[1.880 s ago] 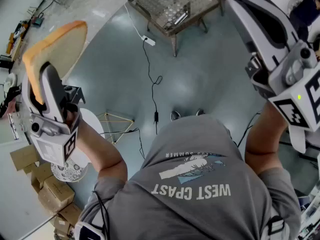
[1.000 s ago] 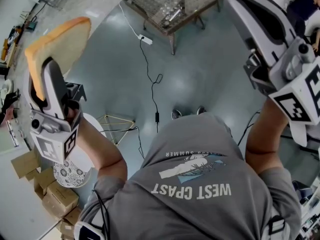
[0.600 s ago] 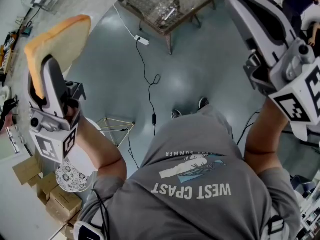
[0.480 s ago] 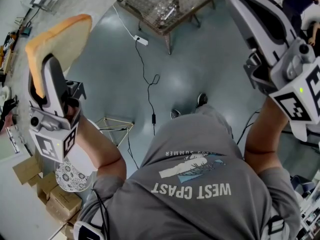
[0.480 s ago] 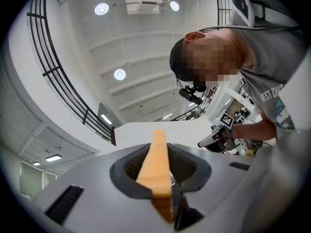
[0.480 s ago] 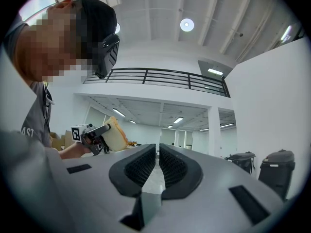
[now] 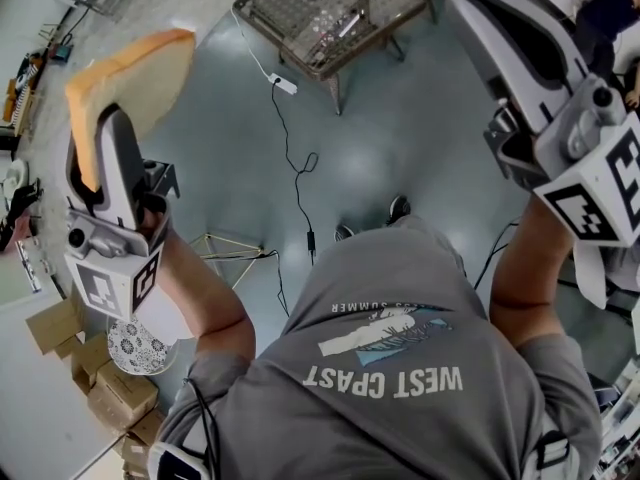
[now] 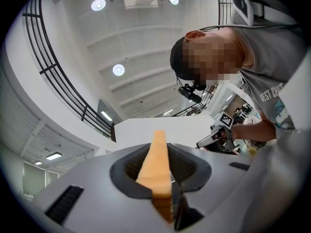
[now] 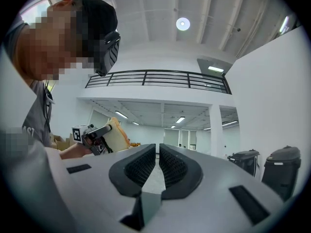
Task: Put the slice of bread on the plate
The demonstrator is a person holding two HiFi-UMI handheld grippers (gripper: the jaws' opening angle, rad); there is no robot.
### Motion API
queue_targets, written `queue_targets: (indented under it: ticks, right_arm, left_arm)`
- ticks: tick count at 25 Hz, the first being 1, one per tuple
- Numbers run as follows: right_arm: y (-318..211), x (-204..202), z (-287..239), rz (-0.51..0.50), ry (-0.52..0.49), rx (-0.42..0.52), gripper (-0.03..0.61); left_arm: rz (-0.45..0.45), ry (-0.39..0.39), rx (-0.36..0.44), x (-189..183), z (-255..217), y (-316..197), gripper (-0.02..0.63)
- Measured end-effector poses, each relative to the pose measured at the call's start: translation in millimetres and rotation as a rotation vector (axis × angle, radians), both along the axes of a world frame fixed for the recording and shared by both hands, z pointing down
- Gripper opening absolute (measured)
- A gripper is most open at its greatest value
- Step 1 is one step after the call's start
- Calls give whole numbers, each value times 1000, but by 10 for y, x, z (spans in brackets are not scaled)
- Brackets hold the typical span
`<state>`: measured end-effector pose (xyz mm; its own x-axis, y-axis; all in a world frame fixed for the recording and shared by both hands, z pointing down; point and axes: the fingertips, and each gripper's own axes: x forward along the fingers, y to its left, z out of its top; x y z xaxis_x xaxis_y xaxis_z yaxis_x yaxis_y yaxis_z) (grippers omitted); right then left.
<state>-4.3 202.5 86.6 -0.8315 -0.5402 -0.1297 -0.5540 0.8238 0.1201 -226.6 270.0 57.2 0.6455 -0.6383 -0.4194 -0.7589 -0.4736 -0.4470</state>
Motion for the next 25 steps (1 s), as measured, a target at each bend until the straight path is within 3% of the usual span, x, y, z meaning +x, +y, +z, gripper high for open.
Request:
queue_targets:
  ticks: [10,19,25]
  right_arm:
    - [-90,289,-239,-43,5,9,11]
    - [-143,322,-264,-71,-1,-7,11]
    - [-711,332,16,-60,1,-41,11]
  left_arm:
    - [-29,2,-2,376,-212,-90,92]
    - [-41,-3,-32,479,-211,-141,92]
    - [-43,-10,-41,505,-19,-770,92]
